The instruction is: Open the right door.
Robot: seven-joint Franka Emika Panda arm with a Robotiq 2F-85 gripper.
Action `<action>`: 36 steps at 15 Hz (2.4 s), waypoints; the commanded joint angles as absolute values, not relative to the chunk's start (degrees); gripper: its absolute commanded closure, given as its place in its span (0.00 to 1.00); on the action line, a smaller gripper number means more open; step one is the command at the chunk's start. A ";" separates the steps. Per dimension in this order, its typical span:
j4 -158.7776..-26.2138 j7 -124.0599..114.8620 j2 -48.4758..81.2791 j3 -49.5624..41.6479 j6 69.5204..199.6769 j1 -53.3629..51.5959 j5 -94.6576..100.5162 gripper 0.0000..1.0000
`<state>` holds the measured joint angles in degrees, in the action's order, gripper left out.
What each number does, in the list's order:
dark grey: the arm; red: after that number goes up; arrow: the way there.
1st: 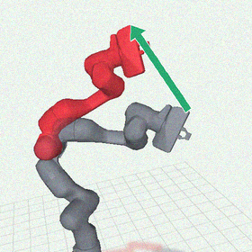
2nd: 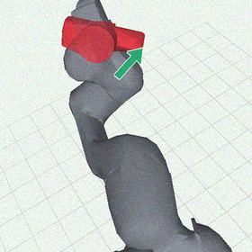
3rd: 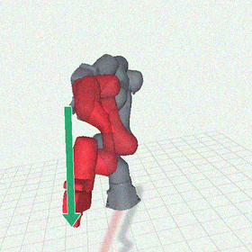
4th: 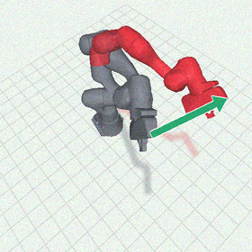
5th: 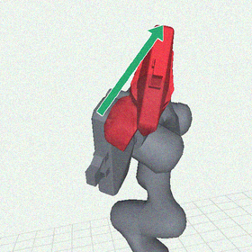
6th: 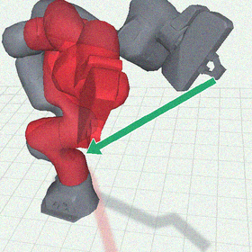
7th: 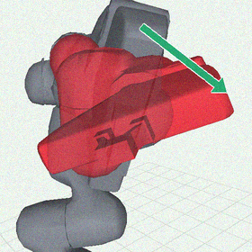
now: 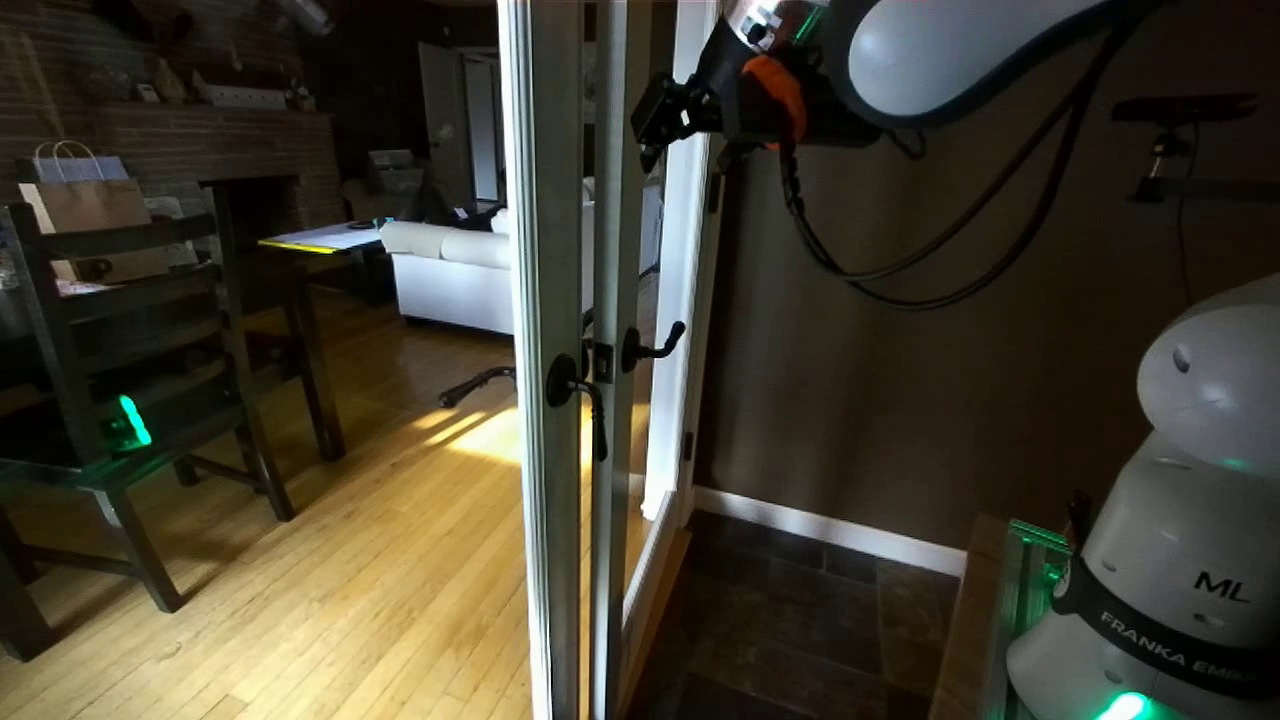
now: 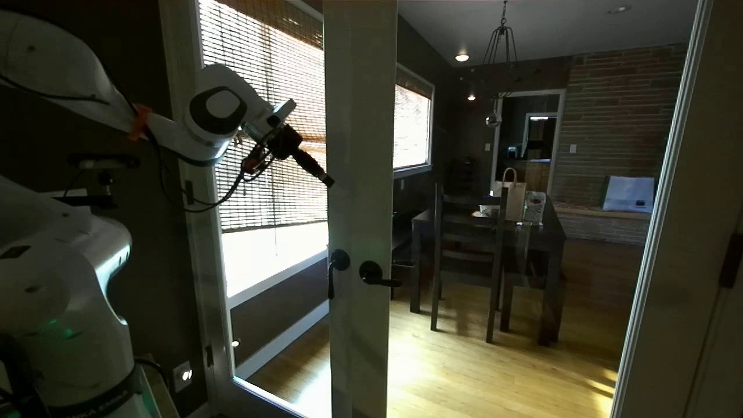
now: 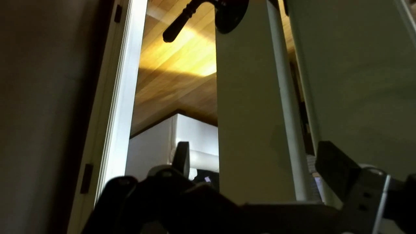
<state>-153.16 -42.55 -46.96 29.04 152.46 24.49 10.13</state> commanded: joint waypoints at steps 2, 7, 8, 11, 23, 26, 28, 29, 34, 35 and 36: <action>-152.47 -51.02 -45.94 35.99 158.11 31.56 15.47 0.00; -151.33 -51.14 -44.38 40.08 163.43 36.78 17.11 0.00; -151.13 -50.90 -44.21 41.06 164.58 38.16 16.92 0.00; -150.65 -49.95 -44.01 43.88 166.97 41.81 15.87 0.00; -149.47 -46.73 -43.95 54.41 175.16 54.96 11.52 0.00; -149.29 -45.54 -44.08 55.57 175.33 56.27 9.52 0.00; -149.11 -44.73 -44.66 55.72 173.94 56.97 8.24 0.00; -149.10 -44.27 -45.00 55.56 173.22 57.22 7.67 0.00; -149.59 -41.60 -46.37 53.37 171.08 57.22 6.25 0.00; -149.67 -41.32 -46.66 53.01 170.56 57.09 6.10 0.00; -149.88 -40.83 -46.92 52.35 169.87 56.64 6.21 0.00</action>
